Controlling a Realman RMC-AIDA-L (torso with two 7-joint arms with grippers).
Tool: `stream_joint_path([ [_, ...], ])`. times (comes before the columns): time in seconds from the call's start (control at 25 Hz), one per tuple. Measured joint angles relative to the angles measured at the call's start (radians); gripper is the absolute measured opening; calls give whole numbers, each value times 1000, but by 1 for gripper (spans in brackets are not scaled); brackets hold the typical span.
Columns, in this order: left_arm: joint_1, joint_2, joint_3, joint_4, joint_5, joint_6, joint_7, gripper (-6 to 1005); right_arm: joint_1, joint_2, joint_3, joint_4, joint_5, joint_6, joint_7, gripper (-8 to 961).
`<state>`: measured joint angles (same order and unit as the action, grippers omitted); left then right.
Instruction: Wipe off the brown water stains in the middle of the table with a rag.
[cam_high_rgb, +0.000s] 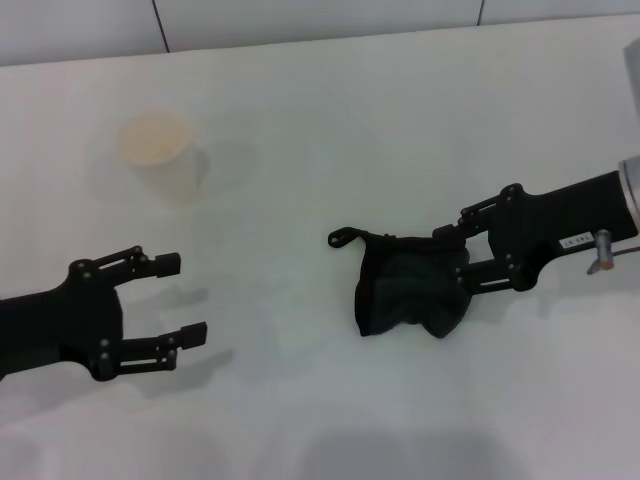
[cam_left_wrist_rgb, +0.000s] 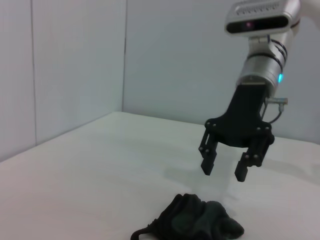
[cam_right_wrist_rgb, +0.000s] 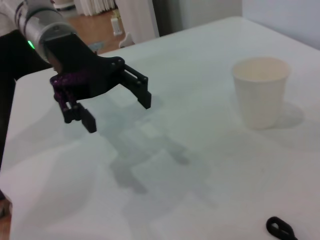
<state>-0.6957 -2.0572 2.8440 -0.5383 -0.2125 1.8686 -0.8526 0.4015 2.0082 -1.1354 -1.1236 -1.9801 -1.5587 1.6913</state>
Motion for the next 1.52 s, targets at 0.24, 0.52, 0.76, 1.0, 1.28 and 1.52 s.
stream_joint_path([
  [0.24, 19, 4, 0, -11, -5, 28, -1, 858, -26, -1, 39, 39, 63, -43, -94, 499],
  [0.52, 35, 15, 0, -15, -5, 51, -2, 858, -16, -3, 166, 140, 90, -131, -195, 499],
  [0.76, 52, 25, 0, -15, -2, 70, -2, 858, -23, -5, 212, 177, 101, -164, -248, 499],
  [1.0, 57, 27, 1, -15, 4, 82, -2, 858, -21, -8, 242, 204, 104, -196, -277, 499],
  [1.28, 73, 32, 2, -21, 5, 97, -4, 858, -24, -8, 251, 216, 109, -211, -306, 499],
  [1.52, 81, 25, 2, -59, 6, 119, -5, 858, -24, -10, 276, 239, 112, -238, -331, 499],
])
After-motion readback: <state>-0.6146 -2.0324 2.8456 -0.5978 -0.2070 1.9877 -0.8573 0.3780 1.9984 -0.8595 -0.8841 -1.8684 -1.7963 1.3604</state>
